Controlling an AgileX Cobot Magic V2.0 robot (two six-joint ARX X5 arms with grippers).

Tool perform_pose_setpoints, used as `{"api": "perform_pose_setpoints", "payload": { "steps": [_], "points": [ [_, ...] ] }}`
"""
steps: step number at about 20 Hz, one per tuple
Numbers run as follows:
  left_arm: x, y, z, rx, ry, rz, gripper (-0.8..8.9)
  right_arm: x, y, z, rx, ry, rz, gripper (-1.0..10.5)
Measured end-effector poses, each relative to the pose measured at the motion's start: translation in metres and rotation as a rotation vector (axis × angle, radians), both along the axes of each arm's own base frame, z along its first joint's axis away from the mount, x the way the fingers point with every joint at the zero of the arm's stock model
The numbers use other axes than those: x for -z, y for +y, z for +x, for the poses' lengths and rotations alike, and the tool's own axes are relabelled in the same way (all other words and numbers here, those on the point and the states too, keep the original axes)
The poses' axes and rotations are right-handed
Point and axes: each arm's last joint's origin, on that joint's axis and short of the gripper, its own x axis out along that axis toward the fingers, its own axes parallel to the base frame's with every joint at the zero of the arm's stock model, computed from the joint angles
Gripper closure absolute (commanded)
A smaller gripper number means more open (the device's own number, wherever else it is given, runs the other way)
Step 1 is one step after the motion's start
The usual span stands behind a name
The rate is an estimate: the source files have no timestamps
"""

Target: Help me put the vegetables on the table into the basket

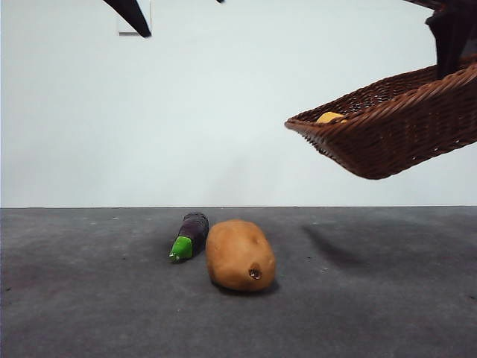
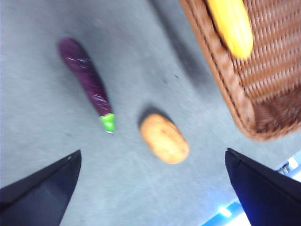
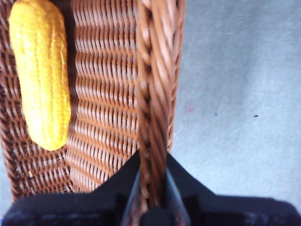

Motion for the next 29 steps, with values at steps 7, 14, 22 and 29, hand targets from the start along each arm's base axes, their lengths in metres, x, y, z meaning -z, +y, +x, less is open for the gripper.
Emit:
{"api": "perform_pose_setpoints", "payload": {
  "steps": [7, 14, 22, 29],
  "points": [
    [0.094, -0.023, 0.006, -0.055, 0.168, -0.005, 2.79, 0.0, -0.027, 0.0, 0.052, -0.009, 0.019, 9.6],
    [0.152, -0.045, 0.015, -0.116, 0.27, -0.013, 2.79, 0.0, -0.029, 0.0, 0.066, -0.008, -0.025, 9.5],
    [0.193, -0.064, 0.029, -0.148, 0.289, 0.024, 2.92, 0.0, -0.03, 0.0, 0.074, -0.007, -0.05, 9.5],
    [0.208, -0.067, 0.032, -0.152, 0.317, 0.052, 7.7, 0.0, -0.029, 0.0, 0.072, -0.007, -0.046, 9.5]
  ]
}}
